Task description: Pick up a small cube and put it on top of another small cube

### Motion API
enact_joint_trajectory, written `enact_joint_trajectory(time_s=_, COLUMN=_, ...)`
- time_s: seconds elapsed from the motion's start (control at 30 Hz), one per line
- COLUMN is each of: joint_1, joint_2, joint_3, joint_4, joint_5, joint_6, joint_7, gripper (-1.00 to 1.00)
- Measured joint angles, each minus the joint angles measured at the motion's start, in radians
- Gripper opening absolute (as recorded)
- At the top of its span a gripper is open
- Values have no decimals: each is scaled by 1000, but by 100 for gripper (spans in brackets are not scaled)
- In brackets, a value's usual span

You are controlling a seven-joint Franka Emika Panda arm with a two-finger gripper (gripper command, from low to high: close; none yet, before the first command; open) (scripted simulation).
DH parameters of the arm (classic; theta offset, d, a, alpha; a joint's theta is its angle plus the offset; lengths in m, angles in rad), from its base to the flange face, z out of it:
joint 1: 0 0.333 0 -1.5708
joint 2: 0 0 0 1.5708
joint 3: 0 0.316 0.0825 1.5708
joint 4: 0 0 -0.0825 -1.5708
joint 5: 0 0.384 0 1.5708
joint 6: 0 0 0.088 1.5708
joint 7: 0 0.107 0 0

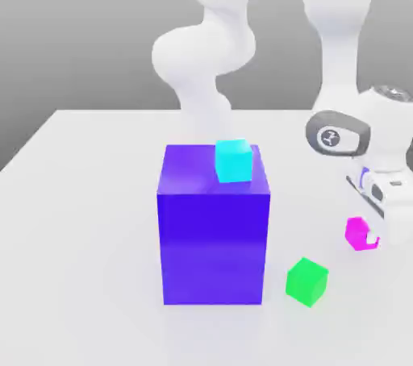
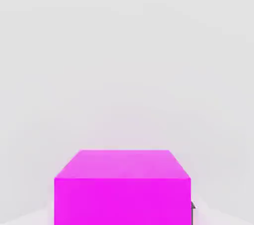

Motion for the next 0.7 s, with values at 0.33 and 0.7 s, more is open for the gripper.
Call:
enact_joint_trajectory(time_s=0.33, joint_1=-162, joint_2=-246, joint_3=108, joint_4=-44, joint_5=217, joint_6=-198, joint_7=-185, gripper=-100)
enact_joint_trajectory(time_s=0.7, joint_1=-321, joint_2=-334, joint_3=14, joint_4=-30, joint_5=258, joint_6=-292, joint_7=-279, gripper=-100)
